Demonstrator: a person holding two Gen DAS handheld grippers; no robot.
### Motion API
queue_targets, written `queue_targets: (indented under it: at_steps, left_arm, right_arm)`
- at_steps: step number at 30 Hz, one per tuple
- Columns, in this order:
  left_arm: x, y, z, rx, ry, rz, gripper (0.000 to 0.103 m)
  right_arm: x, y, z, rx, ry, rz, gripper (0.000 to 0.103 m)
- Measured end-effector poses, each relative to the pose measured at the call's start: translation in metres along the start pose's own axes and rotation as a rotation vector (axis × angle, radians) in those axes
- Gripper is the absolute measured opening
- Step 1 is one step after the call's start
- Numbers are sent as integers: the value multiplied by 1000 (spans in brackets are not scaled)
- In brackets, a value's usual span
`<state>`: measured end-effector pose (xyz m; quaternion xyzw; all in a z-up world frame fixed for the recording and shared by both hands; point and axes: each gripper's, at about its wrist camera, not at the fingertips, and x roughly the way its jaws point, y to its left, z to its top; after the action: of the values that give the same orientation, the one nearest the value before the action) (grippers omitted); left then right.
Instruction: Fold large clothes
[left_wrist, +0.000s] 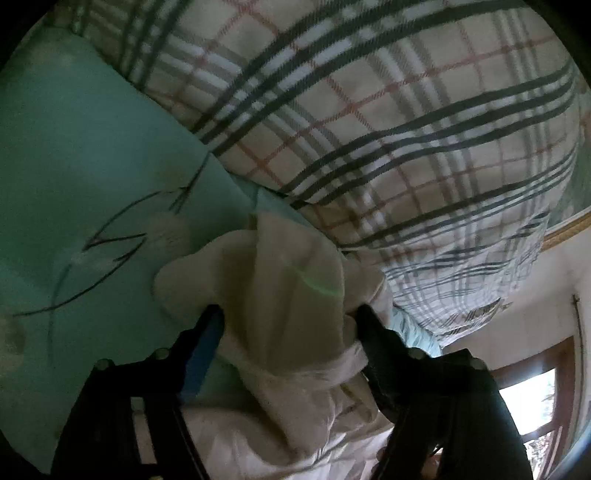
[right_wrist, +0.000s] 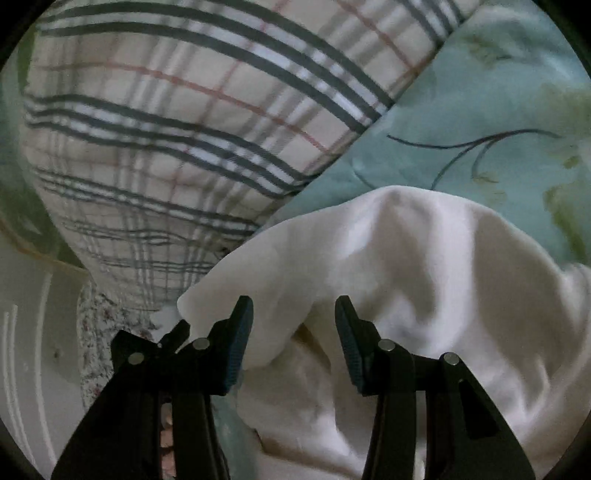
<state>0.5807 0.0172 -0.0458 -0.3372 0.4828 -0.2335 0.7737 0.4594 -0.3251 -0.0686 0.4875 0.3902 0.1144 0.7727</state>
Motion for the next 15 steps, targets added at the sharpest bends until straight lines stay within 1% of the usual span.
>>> queue_targets:
  at_steps: [1, 2, 3, 4, 5, 6, 9, 12, 15]
  left_arm:
    - [4, -1, 0, 9, 5, -11, 31]
    - [5, -1, -6, 19, 8, -11, 4]
    - [4, -4, -11, 36, 1, -6, 6]
    - [-1, -11, -18, 74, -24, -5, 6]
    - [-5, -16, -25, 98, -37, -4, 6]
    - [-13, -22, -35, 117, -46, -17, 6]
    - [-40, -38, -66, 156, -70, -76, 6]
    - [-71, -54, -118, 203, -69, -133, 6]
    - [-81, -62, -170, 227, -40, -170, 6]
  right_arm:
    - [3, 1, 0, -10, 3, -1, 33]
    - [7, 2, 2, -20, 10, 4, 11]
    - [9, 6, 1, -37, 21, 14, 4]
    - [7, 9, -1, -53, 16, 11, 3]
    - [2, 14, -3, -79, 6, 8, 3]
    - [-7, 21, -7, -114, -6, 13, 3]
    - [-39, 34, -20, -174, -22, 32, 2]
    - [-88, 43, -45, -248, -20, 44, 2]
    - [-128, 37, -72, -296, -6, 25, 2]
